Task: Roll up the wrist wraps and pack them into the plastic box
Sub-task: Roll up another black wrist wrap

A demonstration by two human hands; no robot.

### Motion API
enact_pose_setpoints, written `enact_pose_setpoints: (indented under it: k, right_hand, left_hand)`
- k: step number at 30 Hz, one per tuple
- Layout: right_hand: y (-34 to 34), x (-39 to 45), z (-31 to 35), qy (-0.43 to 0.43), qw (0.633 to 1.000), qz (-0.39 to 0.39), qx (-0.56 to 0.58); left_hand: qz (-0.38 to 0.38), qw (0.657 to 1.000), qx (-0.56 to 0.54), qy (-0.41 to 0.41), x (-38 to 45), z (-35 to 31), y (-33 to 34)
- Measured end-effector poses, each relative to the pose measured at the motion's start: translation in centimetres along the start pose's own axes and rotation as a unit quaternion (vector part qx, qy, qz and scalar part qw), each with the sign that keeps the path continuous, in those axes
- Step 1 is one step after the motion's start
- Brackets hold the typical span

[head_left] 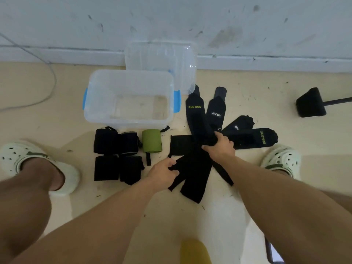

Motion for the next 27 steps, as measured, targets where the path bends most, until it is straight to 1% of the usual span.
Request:
enact_pose_setpoints:
  k: [2, 4, 5, 7, 8, 10, 11, 13, 14, 15, 16, 18, 19, 20, 21, 23, 25, 27]
  right_hand:
    - [0.3, -0.7, 0.3, 0.011, 0.998, 0.045, 0.052]
    - [1.3, -2.0, 0.3, 0.026, 0.986, 0.095, 0.135]
    - [1.6, -2.9, 0.7, 0.045, 0.972, 0.135, 0.185]
    - [2.0, -4.7, 1.9, 0.093, 0.922, 0.25, 0.28]
    - [2.3, -5.4, 2.3, 0.1, 0.9, 0.31, 0.289]
    - [2.6, -6.3, 2.7, 0.094, 0.873, 0.408, 0.251]
    - [2.8, -6.5, 2.8, 0.09, 0.865, 0.439, 0.227]
    - [2.8, -6.8, 2.9, 0.089, 0.857, 0.465, 0.205]
    - [2.6, -6.6, 2.9, 0.085, 0.86, 0.461, 0.2]
    - [2.3, -6.2, 2.9, 0.079, 0.874, 0.432, 0.206]
    - [2.0, -5.4, 2.8, 0.074, 0.9, 0.369, 0.222]
    - [0.8, -2.8, 2.0, 0.063, 0.953, 0.174, 0.241]
    - [0.2, -1.4, 1.4, 0.044, 0.974, 0.081, 0.206]
    - [-0.3, -0.5, 1.1, 0.017, 0.989, 0.02, 0.144]
    - [-0.6, 0.5, 1.0, -0.012, 0.996, -0.005, 0.083]
    - [-0.6, 1.7, 1.2, -0.05, 0.999, 0.014, -0.008]
    - [-0.4, 2.5, 1.6, -0.083, 0.989, 0.053, -0.113]
    - [0.2, 3.1, 1.3, -0.102, 0.971, 0.068, -0.205]
  left_hand:
    - [-0.008, 1.0, -0.018, -0.015, 0.5, 0.0, -0.2]
    - [-0.027, 0.998, -0.042, -0.031, 0.6, -0.6, -0.3]
    - [-0.042, 0.997, -0.058, -0.038, 0.6, -1.0, -0.5]
    - [-0.077, 0.991, -0.091, -0.061, 0.7, -1.7, -0.9]
    - [-0.096, 0.987, -0.101, -0.077, 0.7, -2.0, -1.1]
    - [-0.117, 0.979, -0.12, -0.118, 0.4, -2.3, -1.8]
    - [-0.113, 0.975, -0.136, -0.131, 0.4, -2.4, -2.0]
    - [-0.104, 0.971, -0.172, -0.131, 0.1, -2.2, -2.1]
    - [-0.108, 0.97, -0.179, -0.123, 0.0, -2.1, -2.1]
    - [-0.113, 0.971, -0.178, -0.115, -0.1, -2.0, -2.1]
    - [-0.115, 0.972, -0.171, -0.109, -0.1, -1.8, -2.1]
    - [-0.102, 0.979, -0.143, -0.099, -0.2, -1.7, -2.0]
    - [-0.087, 0.984, -0.121, -0.097, -0.4, -1.7, -2.0]
    - [-0.068, 0.988, -0.1, -0.096, -0.6, -1.7, -2.0]
    - [-0.051, 0.99, -0.084, -0.097, -0.7, -1.4, -2.0]
    - [-0.025, 0.993, -0.064, -0.1, -0.9, -0.8, -2.0]
    - [-0.011, 0.994, -0.043, -0.098, -0.8, -0.1, -2.2]
    - [-0.001, 0.995, -0.032, -0.098, -0.7, 0.5, -2.5]
Point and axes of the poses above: each hand's wrist, its own x-axis towards the middle knuckle, its own y-axis out of the palm, z = x × y, the point moved 3 cm from there along x, towards the middle knuckle, and after that the axes turned 9 degrees about -z, right-handed, at the moved point
